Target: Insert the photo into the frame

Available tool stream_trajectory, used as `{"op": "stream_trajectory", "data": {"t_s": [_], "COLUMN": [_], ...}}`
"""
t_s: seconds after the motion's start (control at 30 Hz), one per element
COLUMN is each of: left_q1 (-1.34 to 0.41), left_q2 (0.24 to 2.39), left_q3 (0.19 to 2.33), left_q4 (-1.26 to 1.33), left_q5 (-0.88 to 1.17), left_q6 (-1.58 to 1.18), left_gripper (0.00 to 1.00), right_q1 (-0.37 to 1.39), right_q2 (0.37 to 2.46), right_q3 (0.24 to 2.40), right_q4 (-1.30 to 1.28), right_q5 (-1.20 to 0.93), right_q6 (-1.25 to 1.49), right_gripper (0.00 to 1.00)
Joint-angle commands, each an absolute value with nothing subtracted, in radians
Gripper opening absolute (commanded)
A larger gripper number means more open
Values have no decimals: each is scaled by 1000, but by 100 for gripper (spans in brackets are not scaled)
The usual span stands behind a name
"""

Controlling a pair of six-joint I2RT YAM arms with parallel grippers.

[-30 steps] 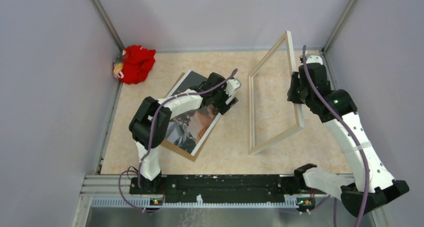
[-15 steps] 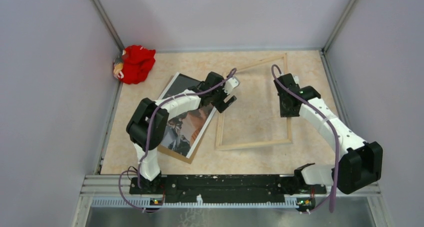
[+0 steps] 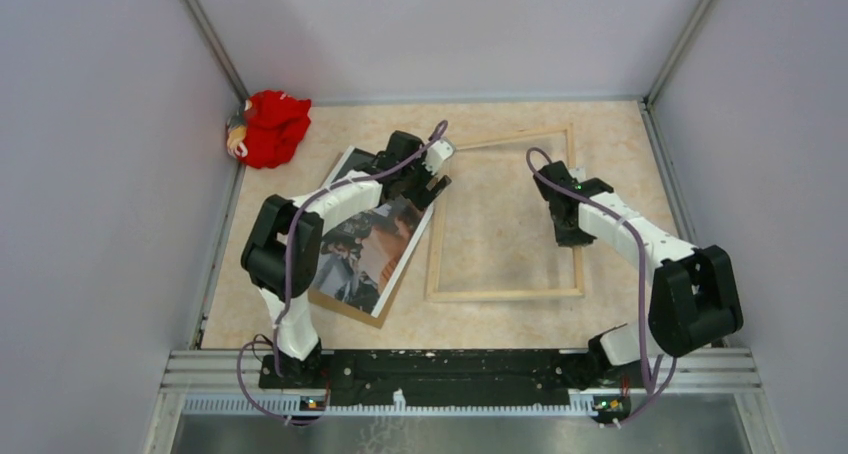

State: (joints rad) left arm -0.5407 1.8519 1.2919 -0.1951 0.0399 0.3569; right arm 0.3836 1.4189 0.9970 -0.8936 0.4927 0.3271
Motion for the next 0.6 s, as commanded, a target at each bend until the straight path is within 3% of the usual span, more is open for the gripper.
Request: {"op": "stream_trajectory", "data": {"t_s": [0.0, 0.23, 0.57], "left_q1": [-511, -514, -501], "left_q2": [1803, 1819, 1814], "left_q3": [1244, 1166, 1124], "left_q4": [-179, -116, -72], "left_q5": [45, 37, 97], "left_q6": [421, 429, 406], "left_gripper": [99, 99, 99], "right_q1": [389, 389, 389], "right_q2": [1436, 1547, 1627], "right_q3": [1005, 1021, 955], "right_q4": [-851, -797, -678], "right_q5": [624, 719, 684], "right_q6": [323, 331, 341], "right_gripper": [13, 14, 21]}}
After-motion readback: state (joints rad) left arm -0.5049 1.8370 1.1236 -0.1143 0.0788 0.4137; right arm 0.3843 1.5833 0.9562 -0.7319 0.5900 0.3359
